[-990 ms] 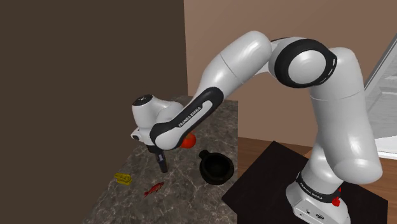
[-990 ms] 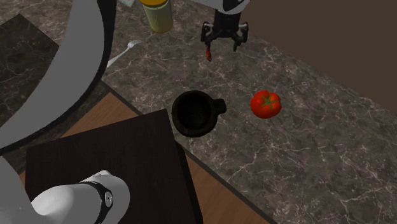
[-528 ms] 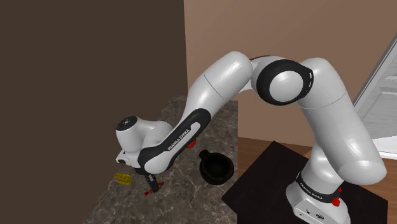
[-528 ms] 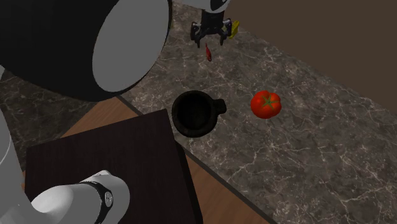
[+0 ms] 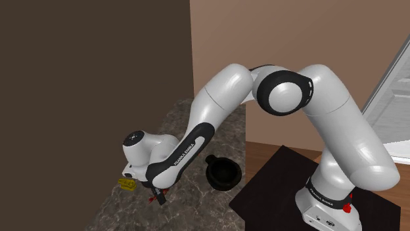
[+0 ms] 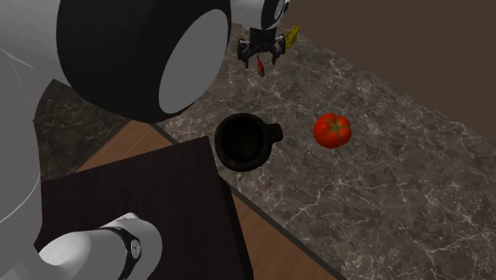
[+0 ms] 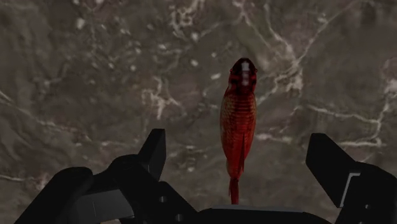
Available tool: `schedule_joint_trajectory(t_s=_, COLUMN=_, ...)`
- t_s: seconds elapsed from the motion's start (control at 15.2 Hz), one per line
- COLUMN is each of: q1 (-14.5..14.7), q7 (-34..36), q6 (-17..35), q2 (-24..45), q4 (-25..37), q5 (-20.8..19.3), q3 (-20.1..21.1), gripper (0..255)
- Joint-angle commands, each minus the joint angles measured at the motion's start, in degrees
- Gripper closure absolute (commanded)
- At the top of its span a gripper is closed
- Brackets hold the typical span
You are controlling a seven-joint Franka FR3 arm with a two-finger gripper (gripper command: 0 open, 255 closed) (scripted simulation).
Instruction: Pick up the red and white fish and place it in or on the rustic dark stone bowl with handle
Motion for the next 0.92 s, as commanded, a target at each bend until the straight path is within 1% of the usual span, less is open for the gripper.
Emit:
schedule_joint_trajectory(t_s=0.0, q1=0.1, q7=0.1, q6=0.3, q2=0.4, q4=0.1, q5=-0.1, q3=-0.1, gripper=0)
schedule_joint_trajectory(t_s=0.4, q1=0.1, q7=0.1, q6=0.3, q2=0.4, q4=0.1, q5=-0.1, q3=-0.1, gripper=0)
schedule_joint_trajectory(t_s=0.46, q1=0.1, q7=0.1, q6=0.3, q2=0.4, q4=0.1, q5=-0.1, q3=-0.1, gripper=255)
schedule_joint_trajectory(t_s=0.86, q1=0.1, q7=0.1, q6=0.3, q2=0.4, q4=0.1, q5=-0.1, q3=-0.1, gripper=255)
